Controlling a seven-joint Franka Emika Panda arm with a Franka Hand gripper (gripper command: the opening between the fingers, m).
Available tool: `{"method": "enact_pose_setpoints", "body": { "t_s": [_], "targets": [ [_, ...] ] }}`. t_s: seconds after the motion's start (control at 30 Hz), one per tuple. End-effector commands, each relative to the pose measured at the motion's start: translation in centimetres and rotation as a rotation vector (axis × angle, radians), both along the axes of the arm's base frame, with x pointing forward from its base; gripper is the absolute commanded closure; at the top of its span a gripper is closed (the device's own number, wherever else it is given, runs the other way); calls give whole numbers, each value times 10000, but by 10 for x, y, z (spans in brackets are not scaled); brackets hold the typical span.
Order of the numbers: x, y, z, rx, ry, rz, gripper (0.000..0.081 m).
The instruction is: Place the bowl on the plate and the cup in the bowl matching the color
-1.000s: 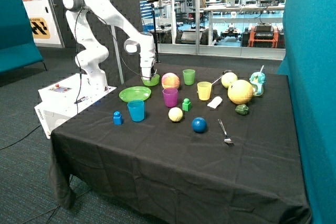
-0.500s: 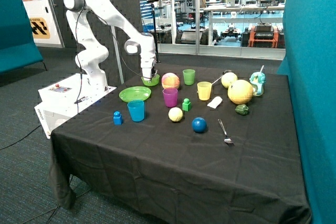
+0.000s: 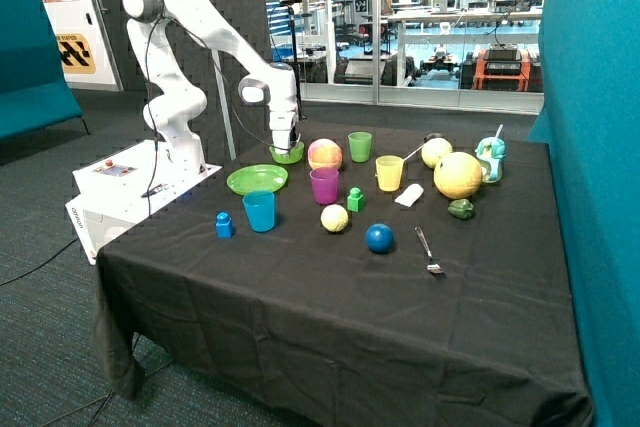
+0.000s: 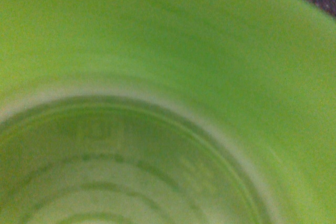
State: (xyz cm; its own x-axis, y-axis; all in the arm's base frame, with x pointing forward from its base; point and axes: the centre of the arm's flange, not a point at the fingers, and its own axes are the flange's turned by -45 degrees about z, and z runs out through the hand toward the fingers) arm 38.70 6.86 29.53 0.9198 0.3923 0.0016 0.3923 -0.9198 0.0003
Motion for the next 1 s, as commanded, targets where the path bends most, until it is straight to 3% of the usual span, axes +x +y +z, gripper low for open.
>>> {"method": "enact_pose_setpoints", "body": {
  "t_s": [0.0, 0.5, 0.97],
  "targets": [
    [3, 0, -1, -4, 16, -26, 808],
    [8, -1, 3, -4, 16, 49, 808],
    [56, 10, 64, -5, 16, 574, 808]
  ]
}}
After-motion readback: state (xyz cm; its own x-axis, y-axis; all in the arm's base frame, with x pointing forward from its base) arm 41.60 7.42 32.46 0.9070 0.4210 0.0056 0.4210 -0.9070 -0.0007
